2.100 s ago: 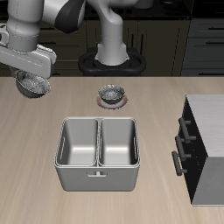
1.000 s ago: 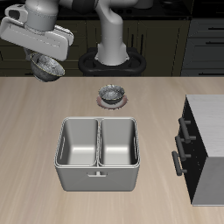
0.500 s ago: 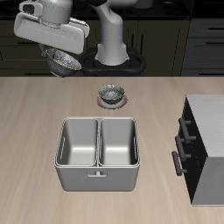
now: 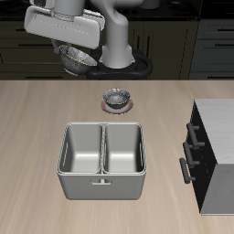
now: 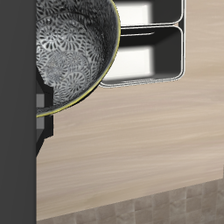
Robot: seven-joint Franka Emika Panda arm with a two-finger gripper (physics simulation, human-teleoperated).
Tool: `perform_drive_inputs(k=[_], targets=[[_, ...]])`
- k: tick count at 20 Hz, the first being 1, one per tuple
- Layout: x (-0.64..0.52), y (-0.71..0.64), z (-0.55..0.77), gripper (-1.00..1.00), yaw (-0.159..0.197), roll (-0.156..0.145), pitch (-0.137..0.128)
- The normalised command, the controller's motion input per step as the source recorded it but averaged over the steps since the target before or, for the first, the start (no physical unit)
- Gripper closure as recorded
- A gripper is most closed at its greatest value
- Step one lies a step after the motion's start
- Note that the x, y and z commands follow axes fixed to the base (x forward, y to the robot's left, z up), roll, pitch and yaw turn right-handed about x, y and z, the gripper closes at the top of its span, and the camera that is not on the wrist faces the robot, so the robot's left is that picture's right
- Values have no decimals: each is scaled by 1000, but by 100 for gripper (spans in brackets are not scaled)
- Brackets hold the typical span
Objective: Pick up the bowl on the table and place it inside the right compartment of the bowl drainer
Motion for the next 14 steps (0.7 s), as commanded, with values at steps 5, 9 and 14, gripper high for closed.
perform_drive_inputs(k=[5,9,14], targets=[[153,313,175,100,12,59,-2],[216,212,137,100,23,27,-8],[257,261,28,100,26,24,9]])
